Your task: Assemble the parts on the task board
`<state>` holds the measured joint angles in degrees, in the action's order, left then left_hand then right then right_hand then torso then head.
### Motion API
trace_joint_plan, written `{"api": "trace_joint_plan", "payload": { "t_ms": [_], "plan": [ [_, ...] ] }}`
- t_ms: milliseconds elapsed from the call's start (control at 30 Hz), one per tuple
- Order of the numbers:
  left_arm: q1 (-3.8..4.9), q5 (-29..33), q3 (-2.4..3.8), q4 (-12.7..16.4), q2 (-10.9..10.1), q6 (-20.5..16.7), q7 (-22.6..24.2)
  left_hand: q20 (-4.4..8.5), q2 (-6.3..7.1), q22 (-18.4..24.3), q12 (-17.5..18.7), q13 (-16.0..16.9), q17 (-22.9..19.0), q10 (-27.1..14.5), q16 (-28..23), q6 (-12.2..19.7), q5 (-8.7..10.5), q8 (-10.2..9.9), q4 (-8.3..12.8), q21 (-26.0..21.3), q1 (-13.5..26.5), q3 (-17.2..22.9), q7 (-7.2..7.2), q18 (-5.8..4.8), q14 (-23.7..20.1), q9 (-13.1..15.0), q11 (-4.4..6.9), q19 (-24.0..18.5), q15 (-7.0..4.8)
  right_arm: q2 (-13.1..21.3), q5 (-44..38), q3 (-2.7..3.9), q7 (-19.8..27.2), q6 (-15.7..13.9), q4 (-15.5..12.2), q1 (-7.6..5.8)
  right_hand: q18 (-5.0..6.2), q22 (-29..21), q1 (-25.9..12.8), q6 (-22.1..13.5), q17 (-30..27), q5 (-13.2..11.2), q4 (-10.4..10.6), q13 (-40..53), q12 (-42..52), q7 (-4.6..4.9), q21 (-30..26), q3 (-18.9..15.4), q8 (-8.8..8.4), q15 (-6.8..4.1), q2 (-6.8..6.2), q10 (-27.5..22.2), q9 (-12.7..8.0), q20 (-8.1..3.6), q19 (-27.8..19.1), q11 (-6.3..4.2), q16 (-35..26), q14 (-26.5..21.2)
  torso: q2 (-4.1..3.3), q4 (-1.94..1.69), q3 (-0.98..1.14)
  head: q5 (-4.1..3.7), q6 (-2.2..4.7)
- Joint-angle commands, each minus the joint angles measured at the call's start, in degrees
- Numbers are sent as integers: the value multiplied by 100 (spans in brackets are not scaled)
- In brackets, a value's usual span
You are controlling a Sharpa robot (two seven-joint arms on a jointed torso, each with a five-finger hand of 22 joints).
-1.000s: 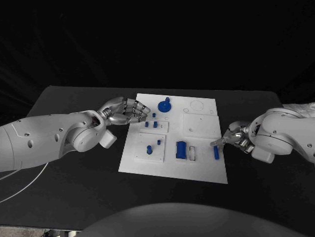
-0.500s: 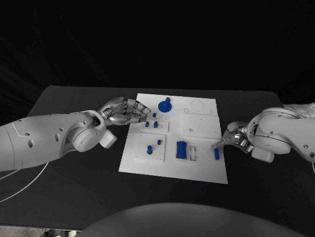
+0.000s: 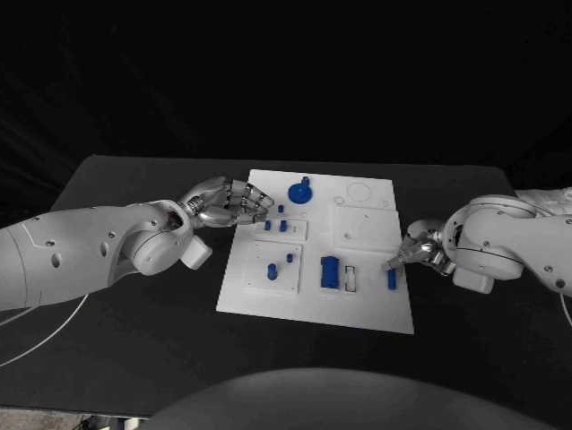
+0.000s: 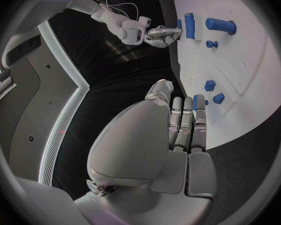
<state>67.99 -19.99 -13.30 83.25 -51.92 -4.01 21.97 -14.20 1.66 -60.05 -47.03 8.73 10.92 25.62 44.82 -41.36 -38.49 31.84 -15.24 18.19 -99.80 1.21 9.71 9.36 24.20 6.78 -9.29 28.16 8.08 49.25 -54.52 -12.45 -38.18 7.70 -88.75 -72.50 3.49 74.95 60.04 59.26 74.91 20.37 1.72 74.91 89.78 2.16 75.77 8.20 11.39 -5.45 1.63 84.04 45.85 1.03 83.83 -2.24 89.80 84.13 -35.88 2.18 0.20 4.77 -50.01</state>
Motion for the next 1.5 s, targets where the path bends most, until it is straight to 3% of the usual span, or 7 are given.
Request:
{"api": "trace_joint_plan", "payload": {
  "t_ms": [33, 200, 433, 767, 967, 1100, 1500],
  "plan": [
    [1, -24, 4, 14, 3, 126, -9, -36, -62, -7, 18, -6, -6, 30, 37, -3, -21, 30, -23, 21, -10, -2, 28, 7, 6, 6, -15, 10, 28, -23, -385, -54, -96, 178, 38, 91, -28, 1082, 93, -40, 1509, 376, -67, 1509, 22, 17, -5, 125, -124, 42, -29, 596, -79, 37, 5, 32, 20, 587, -4, 2, 1, 9, 1],
    [1, -35, 3, 16, 0, 159, -40, -42, -73, -24, 12, -15, -12, 72, 47, -24, -28, 43, -26, 29, -20, 1, 37, 6, 31, 11, -29, 10, 43, -46, -598, -54, -106, 257, 8, 110, -19, 1066, 155, -143, 1509, 630, -193, 1509, 22, 80, -57, 307, -296, 79, -100, 596, -248, 63, -19, 83, 20, 587, -7, 4, 2, 13, 1],
    [1, -59, 3, 18, 3, 194, -75, -45, -78, -35, 7, -22, -16, 106, 55, -40, -30, 52, -29, 35, -25, 1, 41, 7, 50, 14, -37, 8, 51, -92, -903, -54, -128, 322, -34, 147, -11, 1055, 141, -145, 1509, 488, -297, 1509, 22, 165, -96, 504, -544, 151, -165, 596, -608, 129, -35, 160, 20, 587, -2, 3, 0, 3, 1],
    [1, -66, 3, 27, 0, 201, -97, -48, -76, -54, 16, -39, -25, 137, 58, -50, -64, 56, -27, 43, -41, 3, 45, 8, 68, 15, -36, 4, 55, -148, -968, -53, -124, 302, 9, 271, -4, 1050, 389, 140, 1509, 645, -599, 1509, 22, 108, -116, 762, -552, 111, -182, 596, -819, 108, -33, 109, 20, 587, -8, 0, 2, 38, 1],
    [1, -67, 3, 30, -3, 204, -108, -49, -74, -63, 21, -46, -30, 144, 58, -51, -83, 56, -27, 47, -46, 3, 47, 8, 72, 14, -36, 3, 55, -105, -563, -52, -78, 17, 22, 299, -9, 1058, 411, 300, 1509, 1043, -734, 1509, 22, 56, -93, 863, -472, 72, -211, 596, -809, 75, -15, 63, 20, 587, -8, 5, 3, 56, 1],
    [1, -68, 3, 38, -13, 202, -115, -49, -74, -63, 21, -46, -30, 144, 58, -51, -83, 56, -27, 47, -46, 3, 47, 8, 72, 14, -36, 3, 55, -49, -310, -51, -44, -173, -4, 303, -11, 1060, 419, 352, 1509, 1139, -787, 1509, 22, 33, -87, 890, -429, 55, -228, 596, -780, 61, -9, 43, 20, 587, -8, 6, 6, 73, 1],
    [1, -68, 3, 31, -8, 212, -131, -50, -74, -68, 25, -51, -33, 148, 58, -51, -95, 55, -27, 50, -49, 4, 47, 8, 74, 14, -36, 3, 55, 207, 690, -45, 29, -365, -297, 140, -2, 1048, 397, 393, 1509, 1198, -807, 1509, 22, 18, -129, 899, -391, 42, -241, 596, -752, 49, -23, 28, 20, 587, 0, 6, -1, 74, 1]
  ]
}}
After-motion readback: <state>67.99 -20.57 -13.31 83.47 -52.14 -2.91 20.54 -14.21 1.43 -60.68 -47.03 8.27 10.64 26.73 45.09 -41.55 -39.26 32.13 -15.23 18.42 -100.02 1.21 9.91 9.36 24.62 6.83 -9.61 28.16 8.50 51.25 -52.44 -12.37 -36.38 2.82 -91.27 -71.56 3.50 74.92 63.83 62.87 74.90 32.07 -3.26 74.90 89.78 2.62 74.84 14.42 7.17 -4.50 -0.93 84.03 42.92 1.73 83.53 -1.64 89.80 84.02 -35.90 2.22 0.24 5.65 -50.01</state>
